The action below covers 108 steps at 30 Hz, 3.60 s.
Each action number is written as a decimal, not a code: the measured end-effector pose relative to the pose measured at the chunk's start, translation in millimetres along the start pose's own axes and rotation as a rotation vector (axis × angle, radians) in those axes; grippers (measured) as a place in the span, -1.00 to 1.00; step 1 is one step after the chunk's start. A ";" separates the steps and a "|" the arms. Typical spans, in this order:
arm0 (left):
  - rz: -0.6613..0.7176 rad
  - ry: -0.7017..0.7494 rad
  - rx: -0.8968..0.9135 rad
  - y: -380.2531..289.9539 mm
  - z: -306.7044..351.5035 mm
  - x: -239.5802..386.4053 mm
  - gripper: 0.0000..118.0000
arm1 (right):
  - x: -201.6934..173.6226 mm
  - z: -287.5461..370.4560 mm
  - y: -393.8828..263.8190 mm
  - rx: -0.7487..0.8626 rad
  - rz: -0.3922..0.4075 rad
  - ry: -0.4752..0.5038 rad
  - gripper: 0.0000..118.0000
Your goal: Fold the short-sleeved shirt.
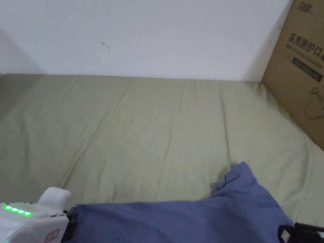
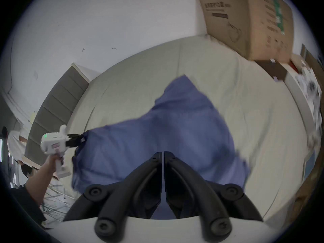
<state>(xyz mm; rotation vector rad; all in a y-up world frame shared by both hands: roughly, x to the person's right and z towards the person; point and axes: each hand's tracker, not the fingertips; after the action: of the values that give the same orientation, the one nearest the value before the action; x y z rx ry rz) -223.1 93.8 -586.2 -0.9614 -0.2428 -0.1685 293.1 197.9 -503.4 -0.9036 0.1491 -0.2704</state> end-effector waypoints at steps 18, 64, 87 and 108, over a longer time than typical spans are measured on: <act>0.170 -0.062 0.084 10.0 89.0 -18.3 -0.98 | 68.9 -197.4 115.4 -0.321 0.034 -0.311 0.32; 0.296 -0.174 0.475 -97.8 251.1 12.9 0.90 | 5.4 143.0 -93.8 0.269 -0.125 -0.171 0.96; 0.646 -0.594 0.143 -134.5 173.6 -93.8 -0.09 | -113.8 180.9 -113.7 0.541 0.166 -0.142 -1.00; 0.777 -0.709 -0.025 -175.9 -23.1 -91.3 -0.90 | -160.7 94.7 -94.0 0.272 0.145 -0.049 -1.00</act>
<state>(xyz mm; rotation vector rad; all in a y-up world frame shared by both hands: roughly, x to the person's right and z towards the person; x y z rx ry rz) -351.5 -21.2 -485.6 -1.0505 -0.4934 0.8975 146.4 261.2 -368.9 -0.6258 0.1278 -0.1295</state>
